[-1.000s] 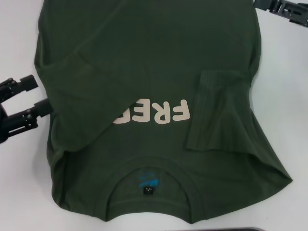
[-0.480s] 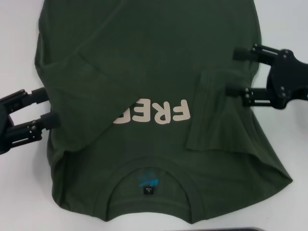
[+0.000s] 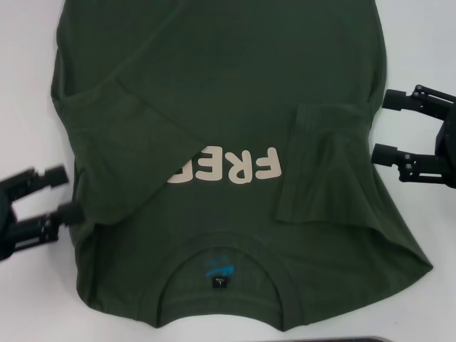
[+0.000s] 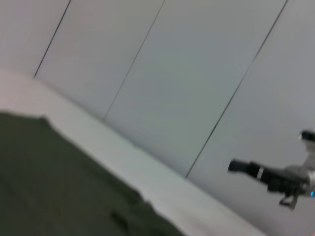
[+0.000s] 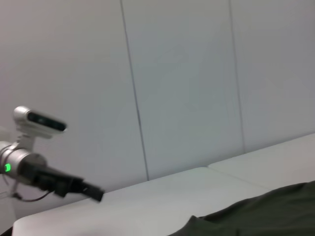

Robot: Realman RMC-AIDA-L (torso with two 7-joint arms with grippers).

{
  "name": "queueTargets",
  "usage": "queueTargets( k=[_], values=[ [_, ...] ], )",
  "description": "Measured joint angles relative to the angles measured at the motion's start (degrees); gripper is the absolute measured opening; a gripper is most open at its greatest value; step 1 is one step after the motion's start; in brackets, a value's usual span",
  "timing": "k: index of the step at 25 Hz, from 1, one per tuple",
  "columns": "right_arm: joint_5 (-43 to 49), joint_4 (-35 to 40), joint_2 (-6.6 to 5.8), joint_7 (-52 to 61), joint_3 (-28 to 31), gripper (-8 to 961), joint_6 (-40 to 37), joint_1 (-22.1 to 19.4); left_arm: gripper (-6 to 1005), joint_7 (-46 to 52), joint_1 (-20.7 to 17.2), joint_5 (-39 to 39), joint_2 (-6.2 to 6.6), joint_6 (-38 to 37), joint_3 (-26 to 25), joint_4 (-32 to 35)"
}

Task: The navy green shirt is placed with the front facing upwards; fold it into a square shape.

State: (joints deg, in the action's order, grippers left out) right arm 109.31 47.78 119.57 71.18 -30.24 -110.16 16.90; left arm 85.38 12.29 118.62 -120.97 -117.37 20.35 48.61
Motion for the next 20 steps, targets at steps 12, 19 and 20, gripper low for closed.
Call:
queueTargets(
  k=[12, 19, 20],
  values=[
    [1.17, 1.05, -0.74, 4.69, 1.83, 922, 1.10, 0.48, 839, 8.03, -6.90, 5.51, -2.24, -0.06, -0.20, 8.62],
    [2.21, 3.81, -0.83, 7.29, 2.05, 924, 1.23, 0.31, 839, 25.17, -6.16, 12.65, -2.01, 0.23, -0.32, 12.62],
    [2.22, 4.04, -0.83, 7.37, 2.22, 924, 1.27, 0.33, 839, 27.25, -5.69, 13.40, -1.91, 0.28, -0.26, 12.65]
  ],
)
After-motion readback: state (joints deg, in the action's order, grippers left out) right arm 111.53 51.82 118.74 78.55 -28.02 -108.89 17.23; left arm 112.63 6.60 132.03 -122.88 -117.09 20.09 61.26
